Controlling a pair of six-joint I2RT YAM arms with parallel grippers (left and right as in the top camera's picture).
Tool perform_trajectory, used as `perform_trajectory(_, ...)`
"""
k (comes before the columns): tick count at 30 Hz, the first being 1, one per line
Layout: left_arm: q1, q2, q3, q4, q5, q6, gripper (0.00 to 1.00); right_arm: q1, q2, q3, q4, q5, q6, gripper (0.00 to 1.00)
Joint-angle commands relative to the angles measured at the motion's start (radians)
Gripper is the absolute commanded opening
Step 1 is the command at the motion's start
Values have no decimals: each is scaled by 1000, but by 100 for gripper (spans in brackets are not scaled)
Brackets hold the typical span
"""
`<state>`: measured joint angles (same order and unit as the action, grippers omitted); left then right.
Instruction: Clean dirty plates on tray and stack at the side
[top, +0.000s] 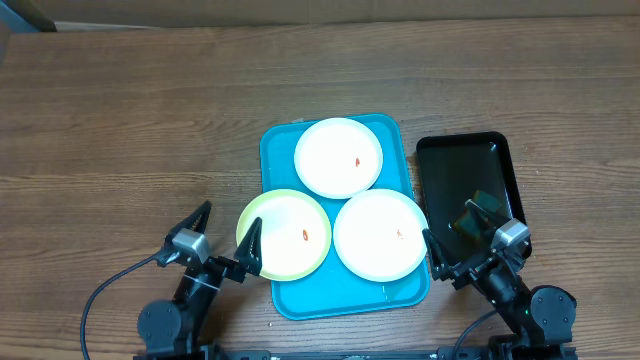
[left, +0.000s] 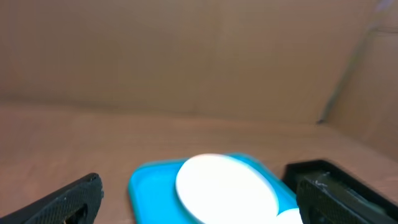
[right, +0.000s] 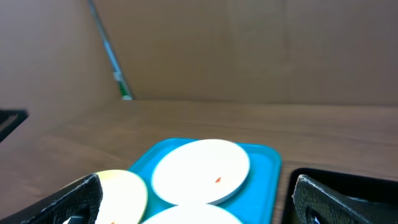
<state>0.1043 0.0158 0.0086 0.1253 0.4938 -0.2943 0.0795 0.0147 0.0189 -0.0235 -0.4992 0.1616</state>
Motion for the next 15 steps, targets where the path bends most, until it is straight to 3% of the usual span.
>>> perform_trajectory(1,-7,-3,32,67,103,-16,100,5,-11,53,1,-71,49,100)
perform_trajectory(4,-7,9,129,40,103,-8,100,5,5,161,-66,-63,49,100)
perform_trajectory(8,-7,98,313,-107,113,3,100,4,117,370,-257,-16,48,100)
perform_trajectory(15,-7,492,769,-515,198,3,100,5,519,855,-643,40,47,100)
